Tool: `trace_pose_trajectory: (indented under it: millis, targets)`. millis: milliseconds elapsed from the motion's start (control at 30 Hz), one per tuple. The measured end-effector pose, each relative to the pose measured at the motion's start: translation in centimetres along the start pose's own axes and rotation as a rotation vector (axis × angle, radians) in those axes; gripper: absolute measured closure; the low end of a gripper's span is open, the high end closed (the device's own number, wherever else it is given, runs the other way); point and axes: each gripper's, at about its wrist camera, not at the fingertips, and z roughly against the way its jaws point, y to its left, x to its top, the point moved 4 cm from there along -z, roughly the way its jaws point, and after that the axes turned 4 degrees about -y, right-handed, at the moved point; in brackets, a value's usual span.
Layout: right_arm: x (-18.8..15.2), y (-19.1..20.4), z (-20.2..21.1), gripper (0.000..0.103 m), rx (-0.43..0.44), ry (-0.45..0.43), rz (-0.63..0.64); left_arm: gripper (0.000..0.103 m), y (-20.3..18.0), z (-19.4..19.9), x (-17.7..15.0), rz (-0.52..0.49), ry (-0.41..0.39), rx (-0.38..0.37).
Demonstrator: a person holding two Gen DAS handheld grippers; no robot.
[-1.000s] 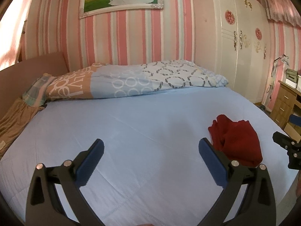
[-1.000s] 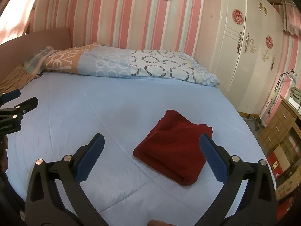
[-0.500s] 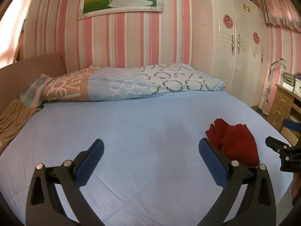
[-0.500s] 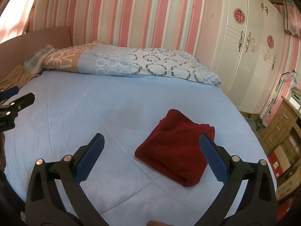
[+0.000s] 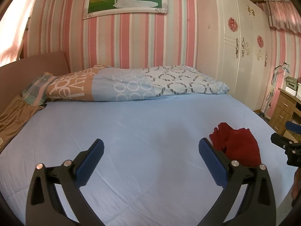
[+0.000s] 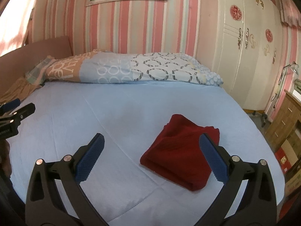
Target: Fold small clothes
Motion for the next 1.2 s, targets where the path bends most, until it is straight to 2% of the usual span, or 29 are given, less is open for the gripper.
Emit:
trace_pose_trajectory:
  millis: [1200]
  targets:
    - [0.1,0.5,0.0,0.003,-0.016,0.004,0.014,0.002,-0.4,0.4,1.0,0.025,-0.049,0.004]
